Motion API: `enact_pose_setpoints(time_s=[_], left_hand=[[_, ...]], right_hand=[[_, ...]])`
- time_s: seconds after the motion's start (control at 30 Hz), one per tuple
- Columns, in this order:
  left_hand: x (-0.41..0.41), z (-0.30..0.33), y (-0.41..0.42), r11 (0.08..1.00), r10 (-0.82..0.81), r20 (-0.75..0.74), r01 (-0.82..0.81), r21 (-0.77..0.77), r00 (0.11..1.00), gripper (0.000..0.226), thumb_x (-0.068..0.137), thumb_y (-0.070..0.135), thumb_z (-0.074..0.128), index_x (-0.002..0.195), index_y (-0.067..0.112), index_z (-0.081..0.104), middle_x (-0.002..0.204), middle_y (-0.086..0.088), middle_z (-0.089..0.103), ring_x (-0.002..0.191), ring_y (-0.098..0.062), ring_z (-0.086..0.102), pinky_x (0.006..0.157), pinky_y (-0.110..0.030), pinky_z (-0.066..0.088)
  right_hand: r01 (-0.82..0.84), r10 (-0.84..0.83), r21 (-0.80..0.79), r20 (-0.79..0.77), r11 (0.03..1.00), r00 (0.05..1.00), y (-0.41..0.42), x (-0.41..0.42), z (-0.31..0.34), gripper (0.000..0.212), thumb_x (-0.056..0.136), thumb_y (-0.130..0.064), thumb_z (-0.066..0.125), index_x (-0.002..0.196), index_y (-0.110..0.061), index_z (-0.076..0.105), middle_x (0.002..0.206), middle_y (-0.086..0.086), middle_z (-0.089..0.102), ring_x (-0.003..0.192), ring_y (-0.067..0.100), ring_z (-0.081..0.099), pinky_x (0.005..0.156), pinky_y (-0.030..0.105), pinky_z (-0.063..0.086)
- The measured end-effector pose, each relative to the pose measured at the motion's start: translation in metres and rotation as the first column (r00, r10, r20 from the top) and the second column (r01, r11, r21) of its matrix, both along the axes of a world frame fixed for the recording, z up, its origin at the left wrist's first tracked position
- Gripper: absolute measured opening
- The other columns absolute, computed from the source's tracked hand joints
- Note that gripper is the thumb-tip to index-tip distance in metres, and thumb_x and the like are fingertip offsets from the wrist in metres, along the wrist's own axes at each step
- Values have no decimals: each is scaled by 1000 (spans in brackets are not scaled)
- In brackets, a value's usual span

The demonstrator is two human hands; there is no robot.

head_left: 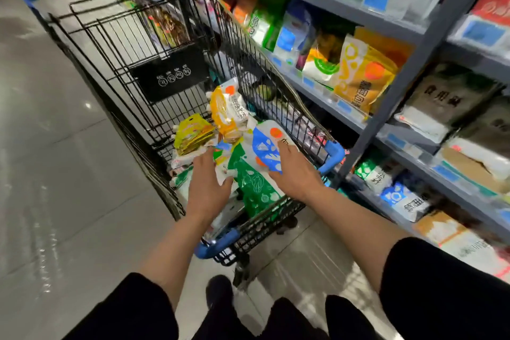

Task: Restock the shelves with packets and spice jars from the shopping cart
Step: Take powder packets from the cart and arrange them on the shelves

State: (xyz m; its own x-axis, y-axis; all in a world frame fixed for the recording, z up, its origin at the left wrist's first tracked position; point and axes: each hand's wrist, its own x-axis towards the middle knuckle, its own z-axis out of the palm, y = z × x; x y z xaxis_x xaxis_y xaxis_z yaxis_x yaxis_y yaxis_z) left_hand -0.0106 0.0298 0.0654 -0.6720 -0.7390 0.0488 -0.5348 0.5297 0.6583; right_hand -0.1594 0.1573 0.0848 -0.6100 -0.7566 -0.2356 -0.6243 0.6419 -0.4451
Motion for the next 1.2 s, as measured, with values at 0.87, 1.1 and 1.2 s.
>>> enact_pose_setpoints(time_s=[0.87, 1.1, 1.2], left_hand=[[-168, -85, -57, 816, 335, -124, -222, 534, 934, 19, 81, 2, 72, 98, 7, 67, 92, -11, 69, 80, -16, 64, 75, -35, 54], [-115, -55, -79, 694, 320, -295, -10, 720, 900, 26, 74, 14, 66, 96, 25, 73, 106, -9, 71, 90, -19, 65, 76, -33, 55], [-93, -37, -97, 680, 337, -366, 45, 732, 868, 44, 72, 15, 70, 116, 14, 66, 110, -15, 66, 86, -19, 63, 75, -31, 54]], right_hand=[[-66, 44, 105, 198, 992, 979, -75, -73, -101, 79, 93, -32, 50, 152, -13, 1, 160, 5, 1, 147, 22, 4, 119, 36, 9], [235, -153, -221, 333, 947, 930, -91, -105, -75, 108, 80, -46, 70, 151, -22, -6, 159, 8, 7, 145, 22, 13, 116, 41, 20], [336, -132, -228, 616, 914, 777, -105, -103, -66, 103, 76, -23, 79, 150, -23, 7, 136, 0, 45, 116, 11, 49, 94, 20, 41]])
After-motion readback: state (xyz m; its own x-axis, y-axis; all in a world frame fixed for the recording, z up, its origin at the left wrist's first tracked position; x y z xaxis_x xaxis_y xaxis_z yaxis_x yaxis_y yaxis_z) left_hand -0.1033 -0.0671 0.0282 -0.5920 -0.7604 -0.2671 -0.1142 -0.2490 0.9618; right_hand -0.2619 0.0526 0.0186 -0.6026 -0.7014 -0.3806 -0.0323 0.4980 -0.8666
